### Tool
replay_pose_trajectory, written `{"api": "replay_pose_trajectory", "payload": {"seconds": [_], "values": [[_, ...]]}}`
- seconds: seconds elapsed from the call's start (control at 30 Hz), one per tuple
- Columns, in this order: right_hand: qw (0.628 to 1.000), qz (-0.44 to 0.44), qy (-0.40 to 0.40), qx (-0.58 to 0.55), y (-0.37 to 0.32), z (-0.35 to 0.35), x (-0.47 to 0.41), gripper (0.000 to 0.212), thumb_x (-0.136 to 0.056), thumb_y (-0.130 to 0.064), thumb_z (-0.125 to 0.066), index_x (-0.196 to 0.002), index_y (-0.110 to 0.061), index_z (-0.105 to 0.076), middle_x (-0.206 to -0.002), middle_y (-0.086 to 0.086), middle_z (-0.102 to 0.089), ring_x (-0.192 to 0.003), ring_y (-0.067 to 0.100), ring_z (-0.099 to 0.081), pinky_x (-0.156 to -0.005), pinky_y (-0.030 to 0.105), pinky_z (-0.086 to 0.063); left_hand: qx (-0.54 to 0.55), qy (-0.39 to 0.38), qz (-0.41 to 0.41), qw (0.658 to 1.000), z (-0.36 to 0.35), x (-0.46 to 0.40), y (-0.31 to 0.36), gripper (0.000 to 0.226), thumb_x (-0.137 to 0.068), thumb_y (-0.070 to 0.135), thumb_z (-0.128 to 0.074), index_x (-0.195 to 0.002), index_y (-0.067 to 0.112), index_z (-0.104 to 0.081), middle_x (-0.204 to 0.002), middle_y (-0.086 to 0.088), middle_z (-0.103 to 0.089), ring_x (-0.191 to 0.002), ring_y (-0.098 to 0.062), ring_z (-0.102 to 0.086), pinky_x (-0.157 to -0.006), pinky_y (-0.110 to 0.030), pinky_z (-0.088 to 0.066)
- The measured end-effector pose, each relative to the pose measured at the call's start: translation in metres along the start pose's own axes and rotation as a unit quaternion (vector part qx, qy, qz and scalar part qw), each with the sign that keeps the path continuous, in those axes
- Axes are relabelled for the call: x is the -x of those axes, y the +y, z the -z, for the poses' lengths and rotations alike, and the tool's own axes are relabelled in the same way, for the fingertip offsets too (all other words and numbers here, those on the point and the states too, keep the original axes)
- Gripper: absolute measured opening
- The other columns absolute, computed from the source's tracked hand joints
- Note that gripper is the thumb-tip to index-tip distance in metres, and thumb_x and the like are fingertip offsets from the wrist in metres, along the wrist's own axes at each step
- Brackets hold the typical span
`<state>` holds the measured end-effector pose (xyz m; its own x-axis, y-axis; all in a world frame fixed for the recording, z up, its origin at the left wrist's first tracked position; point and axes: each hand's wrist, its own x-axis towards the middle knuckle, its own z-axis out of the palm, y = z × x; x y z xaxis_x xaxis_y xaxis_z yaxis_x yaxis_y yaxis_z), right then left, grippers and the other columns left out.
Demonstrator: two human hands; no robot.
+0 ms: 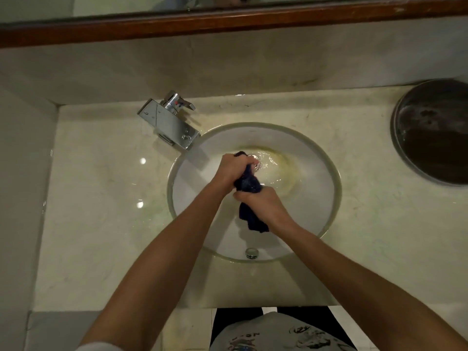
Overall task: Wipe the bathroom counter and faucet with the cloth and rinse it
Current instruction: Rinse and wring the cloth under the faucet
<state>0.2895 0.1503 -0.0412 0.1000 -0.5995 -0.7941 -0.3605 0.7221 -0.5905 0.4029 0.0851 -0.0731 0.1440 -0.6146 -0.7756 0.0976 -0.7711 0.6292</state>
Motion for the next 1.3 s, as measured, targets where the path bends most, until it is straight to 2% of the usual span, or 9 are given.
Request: {"api": "replay_pose_trajectory", "payload": {"seconds": [0.33,0.53,0.67,0.8,0.9,1.0,1.07,1.17,1.3], "values": [[0.992,0.038,0.001,0.118,0.033,-0.026,-0.023,0.023,-0.079,-0.03,-0.076,-0.093,-0.016,-0.064,-0.085,0.003,-0.072,-0.074,0.02,-0.071,-0.064,0.03,-0.054,-0.323,0.099,-0.029,0.941,0.004,-0.022,-0.032,0.023,-0.088,0.012,-0.062,-0.069,0.009,-0.05,-0.067,-0.004,-0.055,-0.06,-0.02,-0.054,-0.057,-0.028,-0.043],[0.977,-0.095,-0.143,-0.125,0.011,0.021,0.003,0.038,-0.086,-0.041,-0.078,-0.105,-0.009,-0.068,-0.073,0.007,-0.067,-0.061,0.02,-0.066,-0.074,0.037,-0.06,0.113,-0.159,0.041,0.98,0.031,0.014,0.004,0.023,-0.089,0.025,-0.072,-0.104,0.008,-0.066,-0.08,-0.007,-0.061,-0.075,-0.021,-0.061,-0.076,-0.036,-0.052],[0.844,-0.127,-0.383,-0.354,0.011,0.061,0.019,0.059,-0.085,-0.039,-0.078,-0.132,-0.011,-0.054,-0.089,0.009,-0.053,-0.073,0.023,-0.062,-0.093,0.057,-0.056,0.243,-0.259,-0.027,0.935,0.049,0.043,0.002,0.035,-0.097,0.006,-0.053,-0.131,0.007,-0.057,-0.1,-0.01,-0.071,-0.096,-0.024,-0.068,-0.088,-0.037,-0.055],[0.749,-0.078,-0.51,-0.416,0.005,0.069,0.038,0.039,-0.092,0.001,-0.059,-0.129,-0.002,-0.044,-0.096,0.009,-0.051,-0.069,0.012,-0.053,-0.064,0.026,-0.06,0.288,-0.209,-0.085,0.931,0.025,0.067,-0.001,0.022,-0.094,0.029,-0.065,-0.106,0.011,-0.069,-0.088,0.001,-0.074,-0.081,-0.011,-0.071,-0.074,-0.024,-0.058],[0.712,-0.079,-0.546,-0.434,0.004,0.062,0.045,0.009,-0.1,-0.001,-0.051,-0.107,0.002,-0.052,-0.077,0.009,-0.054,-0.059,0.012,-0.041,-0.053,0.024,-0.055,0.415,-0.277,-0.098,0.861,0.007,0.074,0.004,0.012,-0.081,0.017,-0.064,-0.091,0.012,-0.069,-0.105,-0.003,-0.073,-0.099,-0.017,-0.071,-0.093,-0.037,-0.055],[0.671,-0.066,-0.585,-0.451,0.003,0.059,0.048,0.032,-0.102,-0.032,-0.062,-0.107,-0.001,-0.056,-0.084,0.006,-0.063,-0.056,0.01,-0.04,-0.049,0.018,-0.041,0.495,-0.345,-0.122,0.788,0.003,0.074,0.011,0.024,-0.088,0.01,-0.065,-0.109,0.014,-0.054,-0.11,-0.006,-0.073,-0.11,-0.024,-0.071,-0.101,-0.055,-0.053],[0.748,-0.034,-0.546,-0.376,-0.006,0.06,0.056,0.051,-0.088,-0.052,-0.072,-0.111,-0.009,-0.06,-0.074,-0.001,-0.058,-0.047,0.007,-0.038,-0.041,0.017,-0.034,0.484,-0.374,-0.112,0.783,0.004,0.073,0.018,0.026,-0.092,0.017,-0.07,-0.113,0.017,-0.056,-0.089,-0.002,-0.068,-0.079,-0.016,-0.071,-0.086,-0.04,-0.06],[0.94,-0.012,-0.315,-0.13,-0.022,0.057,0.058,0.057,-0.075,-0.053,-0.082,-0.103,-0.012,-0.054,-0.062,-0.001,-0.046,-0.041,0.009,-0.036,-0.038,0.023,-0.028,0.348,-0.262,-0.063,0.898,0.004,0.063,0.026,0.024,-0.099,0.038,-0.059,-0.09,0.016,-0.057,-0.064,0.004,-0.052,-0.052,-0.009,-0.054,-0.061,-0.027,-0.056],[0.997,0.02,-0.059,0.042,-0.011,0.028,0.02,0.027,-0.082,-0.026,-0.079,-0.08,-0.013,-0.055,-0.06,0.002,-0.053,-0.041,0.014,-0.043,-0.045,0.025,-0.035,0.17,-0.094,-0.005,0.981,-0.005,0.024,0.017,0.033,-0.1,0.025,-0.064,-0.073,0.009,-0.056,-0.056,-0.003,-0.05,-0.048,-0.016,-0.05,-0.054,-0.029,-0.052]]}}
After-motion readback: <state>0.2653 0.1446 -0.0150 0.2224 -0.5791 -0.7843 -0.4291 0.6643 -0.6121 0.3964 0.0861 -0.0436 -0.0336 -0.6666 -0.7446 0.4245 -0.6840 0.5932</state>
